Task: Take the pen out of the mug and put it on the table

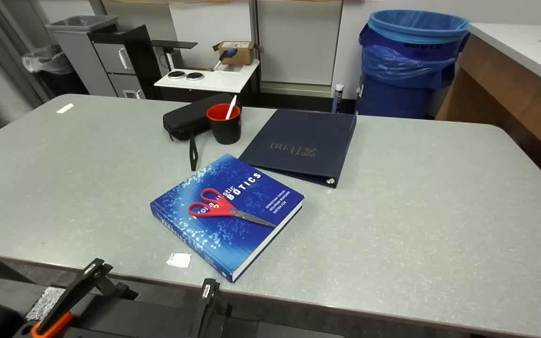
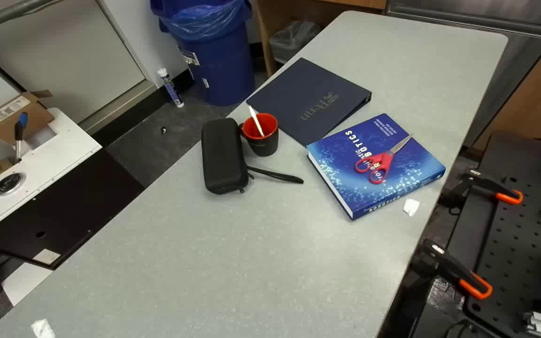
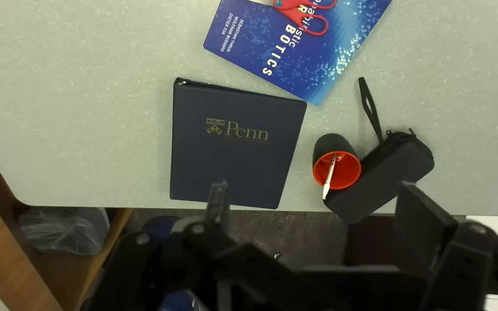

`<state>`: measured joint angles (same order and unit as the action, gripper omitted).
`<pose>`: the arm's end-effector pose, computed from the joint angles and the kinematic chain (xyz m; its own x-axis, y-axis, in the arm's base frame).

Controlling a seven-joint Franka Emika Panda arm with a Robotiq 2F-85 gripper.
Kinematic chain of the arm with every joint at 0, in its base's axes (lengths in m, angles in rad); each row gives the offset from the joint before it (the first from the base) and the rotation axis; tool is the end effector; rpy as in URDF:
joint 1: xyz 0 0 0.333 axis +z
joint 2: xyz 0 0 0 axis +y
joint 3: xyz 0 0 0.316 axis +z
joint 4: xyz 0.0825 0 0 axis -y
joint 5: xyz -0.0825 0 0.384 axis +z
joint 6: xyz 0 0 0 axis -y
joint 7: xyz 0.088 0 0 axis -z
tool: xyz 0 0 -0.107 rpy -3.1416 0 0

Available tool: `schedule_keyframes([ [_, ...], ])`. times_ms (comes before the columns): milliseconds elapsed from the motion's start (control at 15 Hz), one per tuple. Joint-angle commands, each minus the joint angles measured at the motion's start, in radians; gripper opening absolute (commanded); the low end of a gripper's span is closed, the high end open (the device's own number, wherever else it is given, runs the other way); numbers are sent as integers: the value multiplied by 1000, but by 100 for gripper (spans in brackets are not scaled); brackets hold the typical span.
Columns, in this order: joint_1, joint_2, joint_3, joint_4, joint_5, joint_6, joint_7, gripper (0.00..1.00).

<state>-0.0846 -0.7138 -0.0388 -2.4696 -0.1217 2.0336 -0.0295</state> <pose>0.3584 -0.0537 0.5576 0.9626 -0.0330 0.2690 -0.0626 -0.9928 0.1021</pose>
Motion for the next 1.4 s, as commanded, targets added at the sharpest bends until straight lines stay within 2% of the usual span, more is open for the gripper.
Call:
schedule_keyframes([
  [0,5,2,-3,2,-3,-2,3,100],
  [667,5,16,2,10,-5,3,6,100],
  [933,24,151,22,86,15,46,31,100],
  [1333,51,457,30,269,90,128,58,100],
])
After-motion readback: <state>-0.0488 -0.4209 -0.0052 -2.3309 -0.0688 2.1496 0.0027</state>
